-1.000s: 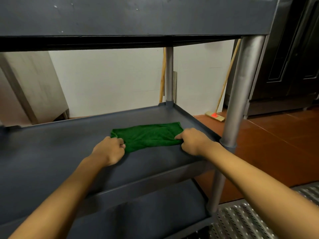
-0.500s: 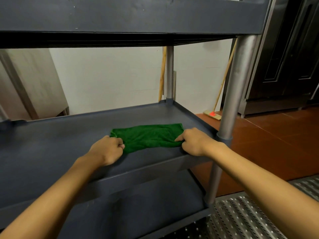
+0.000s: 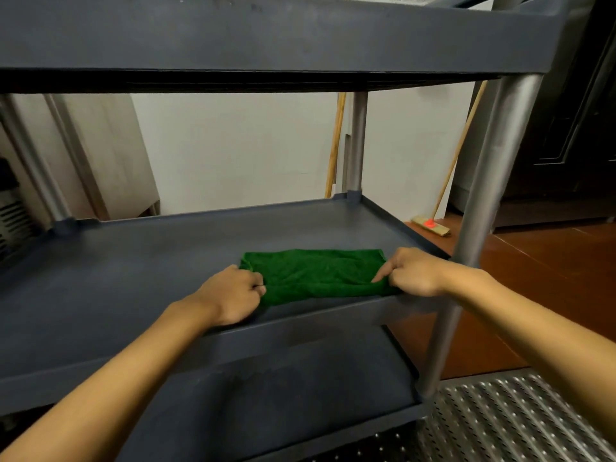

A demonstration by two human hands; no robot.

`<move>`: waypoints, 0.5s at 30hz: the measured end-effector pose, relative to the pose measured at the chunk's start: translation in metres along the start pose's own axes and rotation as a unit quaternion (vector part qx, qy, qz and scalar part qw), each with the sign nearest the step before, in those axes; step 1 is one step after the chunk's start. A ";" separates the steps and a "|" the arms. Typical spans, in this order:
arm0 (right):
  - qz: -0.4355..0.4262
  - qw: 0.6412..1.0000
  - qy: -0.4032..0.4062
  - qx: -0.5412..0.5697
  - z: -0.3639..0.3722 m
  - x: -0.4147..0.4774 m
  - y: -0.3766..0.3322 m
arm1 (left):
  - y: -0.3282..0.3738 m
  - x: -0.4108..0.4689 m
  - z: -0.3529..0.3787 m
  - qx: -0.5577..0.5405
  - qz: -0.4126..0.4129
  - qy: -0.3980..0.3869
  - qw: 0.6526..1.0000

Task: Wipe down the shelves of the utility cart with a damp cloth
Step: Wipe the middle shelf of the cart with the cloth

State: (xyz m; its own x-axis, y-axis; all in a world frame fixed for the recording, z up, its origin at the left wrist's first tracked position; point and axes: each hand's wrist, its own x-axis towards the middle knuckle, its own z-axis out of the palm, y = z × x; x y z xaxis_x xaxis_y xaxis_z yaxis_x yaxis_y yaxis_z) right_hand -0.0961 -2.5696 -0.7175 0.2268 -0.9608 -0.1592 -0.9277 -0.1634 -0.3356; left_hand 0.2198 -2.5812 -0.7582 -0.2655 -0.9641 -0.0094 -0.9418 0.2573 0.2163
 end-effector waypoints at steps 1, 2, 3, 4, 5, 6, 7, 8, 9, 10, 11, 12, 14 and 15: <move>0.000 1.000 -0.005 -0.011 -0.002 -0.002 -0.003 | 0.000 -0.003 -0.003 -0.003 0.000 -0.004 1.000; 0.001 1.000 -0.009 -0.022 -0.003 -0.003 -0.006 | 0.000 -0.007 -0.006 -0.005 -0.002 -0.009 1.000; 0.004 0.999 -0.016 -0.035 -0.005 -0.004 -0.009 | 0.000 -0.011 -0.008 -0.005 -0.003 -0.017 1.000; 0.006 0.999 -0.023 -0.047 -0.006 -0.005 -0.012 | -0.001 -0.016 -0.010 -0.003 -0.003 -0.023 1.000; 0.006 0.998 -0.031 -0.057 -0.007 -0.005 -0.015 | -0.003 -0.021 -0.012 -0.001 -0.001 -0.027 1.000; 0.006 0.997 -0.041 -0.063 -0.009 -0.005 -0.017 | -0.006 -0.025 -0.014 -0.001 0.003 -0.030 1.000; 0.008 0.997 -0.049 -0.065 -0.009 -0.006 -0.019 | -0.009 -0.031 -0.016 -0.001 0.007 -0.033 0.999; 0.007 0.996 -0.055 -0.065 -0.011 -0.006 -0.021 | -0.012 -0.036 -0.018 -0.002 0.011 -0.036 0.999; 0.005 0.996 -0.058 -0.066 -0.012 -0.006 -0.024 | -0.015 -0.042 -0.021 -0.002 0.012 -0.041 0.999; 0.002 0.996 -0.058 -0.066 -0.013 -0.006 -0.026 | -0.017 -0.047 -0.023 -0.001 0.011 -0.046 0.999; -0.002 0.996 -0.056 -0.064 -0.015 -0.005 -0.030 | -0.019 -0.051 -0.026 -0.001 0.009 -0.053 0.999; -0.008 0.997 -0.055 -0.061 -0.016 -0.004 -0.034 | -0.022 -0.056 -0.030 -0.001 0.006 -0.059 0.998; -0.034 0.996 -0.056 -0.056 -0.018 -0.004 -0.043 | -0.026 -0.063 -0.037 -0.011 -0.005 -0.068 0.998; -0.050 0.996 -0.056 -0.056 -0.018 -0.003 -0.048 | -0.030 -0.067 -0.041 -0.018 -0.014 -0.071 0.997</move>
State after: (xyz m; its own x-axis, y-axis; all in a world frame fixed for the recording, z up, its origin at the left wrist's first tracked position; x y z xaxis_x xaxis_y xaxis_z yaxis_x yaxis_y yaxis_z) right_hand -0.0573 -2.5632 -0.6839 0.3460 -0.9086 -0.2339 -0.9244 -0.2875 -0.2508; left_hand 0.2745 -2.5274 -0.7240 -0.2680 -0.9512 -0.1527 -0.9417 0.2252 0.2498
